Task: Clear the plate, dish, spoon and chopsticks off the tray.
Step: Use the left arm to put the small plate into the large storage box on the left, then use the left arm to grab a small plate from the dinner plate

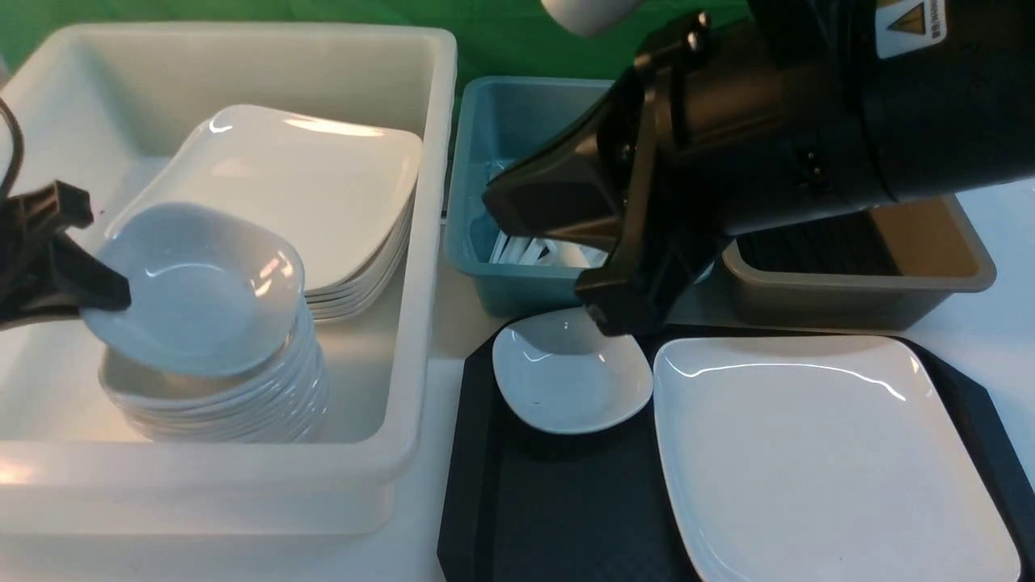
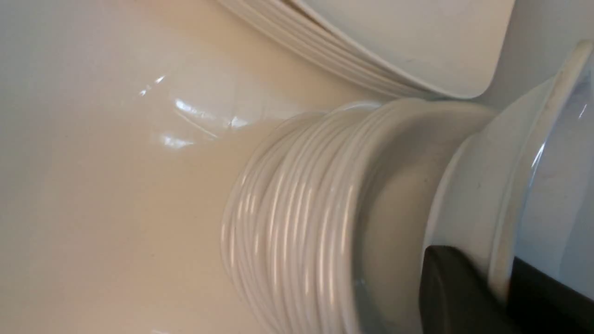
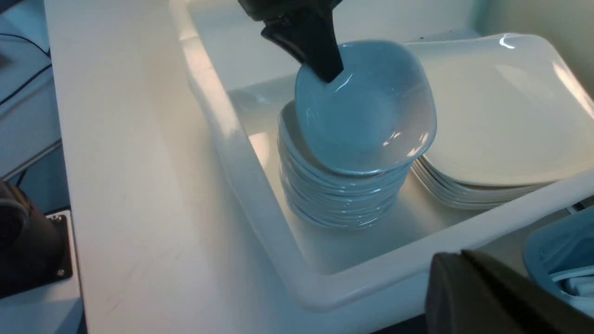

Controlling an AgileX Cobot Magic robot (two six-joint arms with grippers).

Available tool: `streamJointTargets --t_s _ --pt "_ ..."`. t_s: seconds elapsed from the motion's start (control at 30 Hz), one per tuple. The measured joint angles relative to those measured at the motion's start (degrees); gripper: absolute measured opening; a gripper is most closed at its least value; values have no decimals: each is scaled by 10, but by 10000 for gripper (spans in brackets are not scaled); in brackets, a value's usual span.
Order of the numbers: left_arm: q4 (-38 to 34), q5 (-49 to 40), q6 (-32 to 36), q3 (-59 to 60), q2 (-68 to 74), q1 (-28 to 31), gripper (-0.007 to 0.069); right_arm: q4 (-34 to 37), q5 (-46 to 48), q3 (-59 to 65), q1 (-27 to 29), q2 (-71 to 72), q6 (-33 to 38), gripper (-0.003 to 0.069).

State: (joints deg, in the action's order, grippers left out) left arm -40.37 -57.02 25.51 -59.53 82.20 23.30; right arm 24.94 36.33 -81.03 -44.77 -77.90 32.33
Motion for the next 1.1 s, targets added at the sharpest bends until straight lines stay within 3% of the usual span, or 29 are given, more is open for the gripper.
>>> streamJointTargets --t_s 0.13,0.27,0.4,0.5,0.57,0.63,0.77,0.8,0.83,0.87,1.0,1.1 --pt "37 1 -35 2 0 0 94 -1 0 0 0 0 -11 27" --pt "63 -23 -46 1 -2 0 248 -8 6 -1 0 0 -32 28" --pt "81 -66 -47 -30 -23 0 430 -100 24 -2 0 7 -114 28" --pt "93 -73 -47 -66 -49 -5 462 -198 54 -2 0 28 -188 28" --pt "98 -74 -45 -101 -65 -30 414 -283 94 -2 0 55 -254 28" --pt "100 -74 -28 -138 -75 -83 285 -348 148 -3 0 82 -300 28" --pt "104 -60 -13 -183 -74 -231 71 -400 246 -3 0 120 -332 26" --pt "106 -56 -14 -187 -71 -253 58 -403 258 -3 0 125 -335 25" --pt "134 -36 -33 -205 -56 -361 22 -413 299 0 0 139 -349 22" --pt "138 -35 -37 -207 -54 -371 20 -414 302 0 0 141 -351 21" --pt "301 -37 -143 -259 34 -579 3 -488 306 56 0 187 -436 20" --pt "377 -68 -168 -299 116 -648 2 -505 306 105 0 221 -482 20"
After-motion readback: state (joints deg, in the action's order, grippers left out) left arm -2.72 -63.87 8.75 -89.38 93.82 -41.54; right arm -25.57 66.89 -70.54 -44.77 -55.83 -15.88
